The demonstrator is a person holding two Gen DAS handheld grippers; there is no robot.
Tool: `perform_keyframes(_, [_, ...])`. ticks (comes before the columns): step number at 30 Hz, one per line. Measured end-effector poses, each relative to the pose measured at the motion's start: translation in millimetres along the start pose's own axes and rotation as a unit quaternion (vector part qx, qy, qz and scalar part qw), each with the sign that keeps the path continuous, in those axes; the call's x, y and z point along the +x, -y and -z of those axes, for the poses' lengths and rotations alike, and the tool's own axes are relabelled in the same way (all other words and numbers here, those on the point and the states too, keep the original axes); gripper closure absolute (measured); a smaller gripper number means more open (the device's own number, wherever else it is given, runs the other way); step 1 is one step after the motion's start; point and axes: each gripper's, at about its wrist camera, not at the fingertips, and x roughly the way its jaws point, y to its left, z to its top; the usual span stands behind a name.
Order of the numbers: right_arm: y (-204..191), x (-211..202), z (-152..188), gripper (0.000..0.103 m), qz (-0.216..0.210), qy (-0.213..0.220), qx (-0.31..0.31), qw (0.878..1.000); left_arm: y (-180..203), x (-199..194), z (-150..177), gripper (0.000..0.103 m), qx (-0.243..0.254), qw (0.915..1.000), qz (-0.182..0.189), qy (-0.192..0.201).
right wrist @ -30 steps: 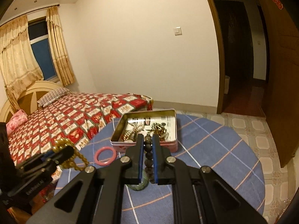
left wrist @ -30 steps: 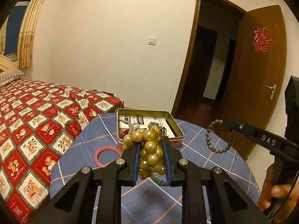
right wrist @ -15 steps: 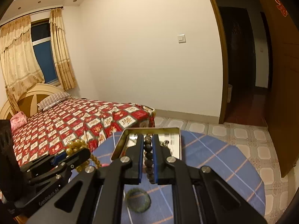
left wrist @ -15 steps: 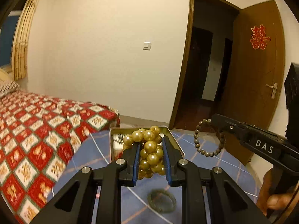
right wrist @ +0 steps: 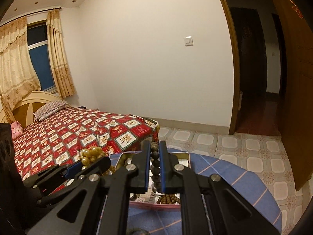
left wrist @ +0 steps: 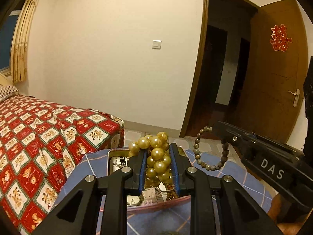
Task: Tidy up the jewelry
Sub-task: 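Carry the gold beads and dark bracelet into the pink tin and open both tools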
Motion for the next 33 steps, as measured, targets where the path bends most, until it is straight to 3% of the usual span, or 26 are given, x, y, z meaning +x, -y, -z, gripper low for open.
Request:
perform_keyframes(15, [26,72,10,0.091,0.01,-0.062,0.036,0.997,-21,85,9,0.081,-0.032,0.9976,-0.018,-0.058])
perform_keyframes(33, [52,113,39,0.089,0.003,-0.118,0.067,0.991,-26,121,30,0.081,-0.023,0.9924,-0.057,-0.107])
